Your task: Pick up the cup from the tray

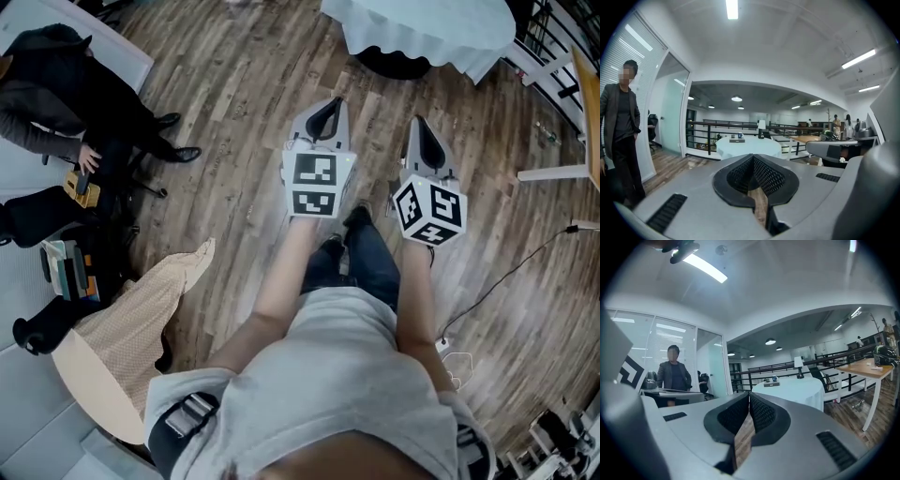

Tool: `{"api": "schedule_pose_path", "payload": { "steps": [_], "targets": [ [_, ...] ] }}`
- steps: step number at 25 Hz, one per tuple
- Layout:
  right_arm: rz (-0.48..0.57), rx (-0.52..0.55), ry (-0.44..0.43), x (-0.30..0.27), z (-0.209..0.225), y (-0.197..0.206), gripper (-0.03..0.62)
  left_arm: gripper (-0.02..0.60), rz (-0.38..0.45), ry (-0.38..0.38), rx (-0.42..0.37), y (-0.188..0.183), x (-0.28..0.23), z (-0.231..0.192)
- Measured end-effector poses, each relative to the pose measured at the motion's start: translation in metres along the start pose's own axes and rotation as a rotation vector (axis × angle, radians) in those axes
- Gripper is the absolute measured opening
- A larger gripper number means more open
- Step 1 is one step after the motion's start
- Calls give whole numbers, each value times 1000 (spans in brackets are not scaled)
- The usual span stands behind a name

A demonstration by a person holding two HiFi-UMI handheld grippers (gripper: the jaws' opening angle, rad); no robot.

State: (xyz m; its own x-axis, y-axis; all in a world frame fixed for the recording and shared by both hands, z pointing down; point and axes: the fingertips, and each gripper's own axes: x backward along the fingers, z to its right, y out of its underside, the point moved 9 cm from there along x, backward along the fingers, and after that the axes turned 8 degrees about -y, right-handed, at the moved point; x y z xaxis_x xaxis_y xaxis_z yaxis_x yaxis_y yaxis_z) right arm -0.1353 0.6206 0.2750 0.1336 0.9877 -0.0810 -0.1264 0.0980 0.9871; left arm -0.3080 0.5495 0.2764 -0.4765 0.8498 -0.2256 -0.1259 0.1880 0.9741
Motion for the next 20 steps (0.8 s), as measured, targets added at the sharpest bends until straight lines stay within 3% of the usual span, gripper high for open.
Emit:
{"api": "schedule_pose_path", "payload": {
  "steps": [10, 20],
  "targets": [
    [-11, -15, -62, -83, 48, 2, 8, 5, -7, -55, -10, -7, -83, -6],
    [15, -13, -103, -192, 132, -41, 8, 5, 17, -102, -4, -57, -203, -3]
  ]
}}
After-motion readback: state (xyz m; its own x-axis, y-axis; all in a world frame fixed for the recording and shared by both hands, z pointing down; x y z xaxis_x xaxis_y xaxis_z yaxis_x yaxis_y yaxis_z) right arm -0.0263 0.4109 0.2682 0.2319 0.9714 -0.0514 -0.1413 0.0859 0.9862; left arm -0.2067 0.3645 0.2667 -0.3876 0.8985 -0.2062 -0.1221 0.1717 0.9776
